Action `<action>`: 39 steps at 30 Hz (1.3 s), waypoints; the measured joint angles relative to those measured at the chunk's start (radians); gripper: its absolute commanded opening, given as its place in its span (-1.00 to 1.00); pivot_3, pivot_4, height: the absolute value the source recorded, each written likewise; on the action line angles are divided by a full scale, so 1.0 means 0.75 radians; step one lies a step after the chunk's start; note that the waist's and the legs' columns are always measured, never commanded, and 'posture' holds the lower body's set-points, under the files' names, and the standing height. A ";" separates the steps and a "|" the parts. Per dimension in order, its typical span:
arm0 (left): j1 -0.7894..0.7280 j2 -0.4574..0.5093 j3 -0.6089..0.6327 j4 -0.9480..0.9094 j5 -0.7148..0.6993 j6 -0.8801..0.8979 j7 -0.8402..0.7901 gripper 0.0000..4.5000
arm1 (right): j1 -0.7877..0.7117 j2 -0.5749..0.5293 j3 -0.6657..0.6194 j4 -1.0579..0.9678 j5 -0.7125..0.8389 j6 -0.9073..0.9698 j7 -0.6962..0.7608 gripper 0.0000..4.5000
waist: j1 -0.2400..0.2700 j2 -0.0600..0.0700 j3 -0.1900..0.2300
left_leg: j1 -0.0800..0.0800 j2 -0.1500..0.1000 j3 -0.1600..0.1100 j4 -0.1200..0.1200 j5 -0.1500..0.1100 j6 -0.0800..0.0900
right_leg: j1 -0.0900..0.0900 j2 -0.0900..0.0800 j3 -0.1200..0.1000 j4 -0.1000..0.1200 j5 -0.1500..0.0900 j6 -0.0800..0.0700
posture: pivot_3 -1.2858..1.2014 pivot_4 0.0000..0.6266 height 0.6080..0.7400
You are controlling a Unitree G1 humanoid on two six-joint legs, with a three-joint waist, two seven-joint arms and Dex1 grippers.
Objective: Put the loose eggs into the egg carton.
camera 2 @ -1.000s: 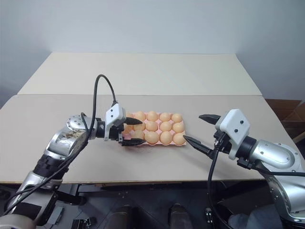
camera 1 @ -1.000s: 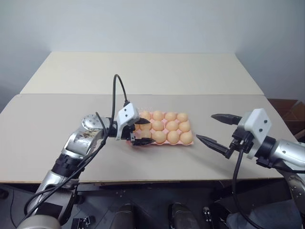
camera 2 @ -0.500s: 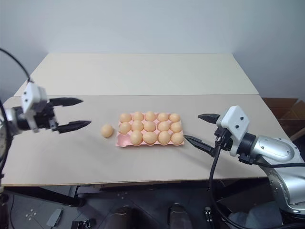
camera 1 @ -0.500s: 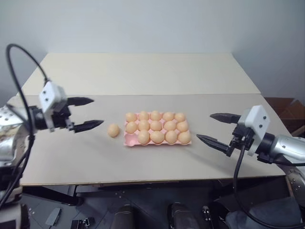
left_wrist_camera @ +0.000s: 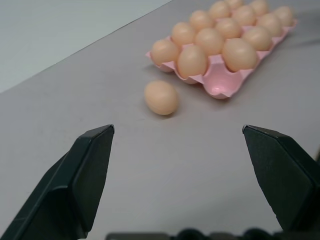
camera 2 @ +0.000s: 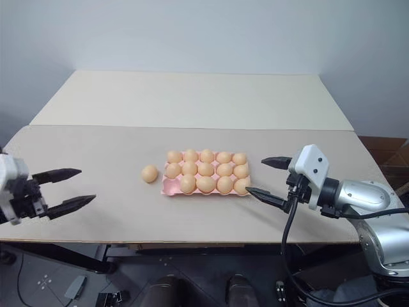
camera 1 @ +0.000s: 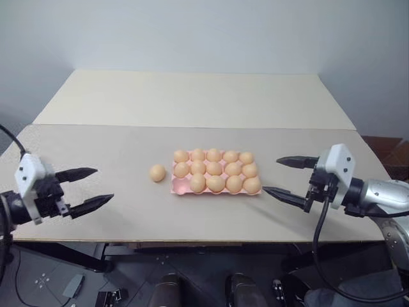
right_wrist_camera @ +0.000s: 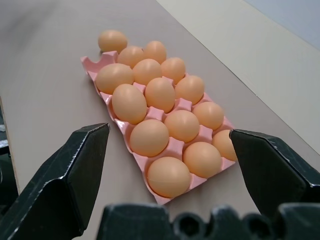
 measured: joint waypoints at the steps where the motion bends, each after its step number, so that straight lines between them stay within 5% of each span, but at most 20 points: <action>1: -0.075 -0.019 -0.072 0.008 0.017 0.052 0.070 0.99 | -0.002 0.000 0.000 0.001 0.000 0.000 0.000 1.00 | 0.002 0.000 0.000 | 0.000 -0.001 0.000 0.000 0.000 0.000 | 0.000 0.000 0.000 0.000 0.001 0.001 | 0.03 -0.52 1.00; 14: -0.607 -0.368 -0.569 0.276 0.219 0.445 0.639 0.99 | 0.011 -0.009 -0.041 -0.067 0.003 0.005 -0.042 1.00 | -0.017 -0.003 -0.001 | -0.003 -0.002 0.000 0.000 -0.001 0.002 | -0.002 0.001 0.004 -0.001 0.007 -0.005 | 0.03 -0.52 1.00; 17: -0.643 -0.418 -0.593 0.339 0.256 0.489 0.716 0.72 | 0.017 -0.009 -0.050 -0.087 0.007 0.013 -0.056 1.00 | -0.018 -0.003 -0.001 | -0.004 -0.002 0.000 0.000 -0.001 0.002 | -0.003 0.001 0.004 -0.002 0.007 -0.004 | 0.03 -0.52 1.00; 23: -0.662 -0.443 -0.612 0.372 0.277 0.495 0.738 -0.16 | 0.048 -0.010 -0.092 -0.127 0.035 0.030 -0.068 1.00 | -0.012 -0.003 -0.001 | -0.004 -0.003 -0.001 0.000 -0.001 0.002 | -0.003 0.000 0.004 -0.001 0.007 -0.004 | 0.03 -0.52 1.00; 29: -0.600 -0.332 -0.607 0.287 0.271 0.398 0.625 -0.28 | 0.076 -0.009 -0.105 -0.168 0.053 0.050 -0.105 1.00 | -0.019 -0.003 -0.001 | -0.004 -0.003 0.000 -0.001 -0.001 0.002 | -0.004 0.000 0.005 -0.002 0.007 -0.005 | 0.03 -0.52 1.00; 35: -0.489 -0.103 -0.502 0.182 0.191 0.124 0.265 -0.28 | 0.129 -0.009 -0.137 -0.200 0.055 0.050 -0.122 1.00 | -0.017 -0.003 -0.001 | -0.003 -0.002 0.002 -0.001 -0.001 0.001 | -0.004 -0.001 0.005 -0.002 0.007 -0.005 | 0.03 -0.52 1.00; 39: -0.488 -0.080 -0.478 0.112 0.062 0.005 -0.001 -0.28 | 0.120 -0.009 -0.137 -0.200 0.055 0.050 -0.134 1.00 | -0.004 -0.002 -0.001 | -0.003 -0.003 0.002 0.000 -0.001 0.001 | -0.002 -0.001 0.004 -0.004 0.007 -0.005 | 0.03 -0.52 1.00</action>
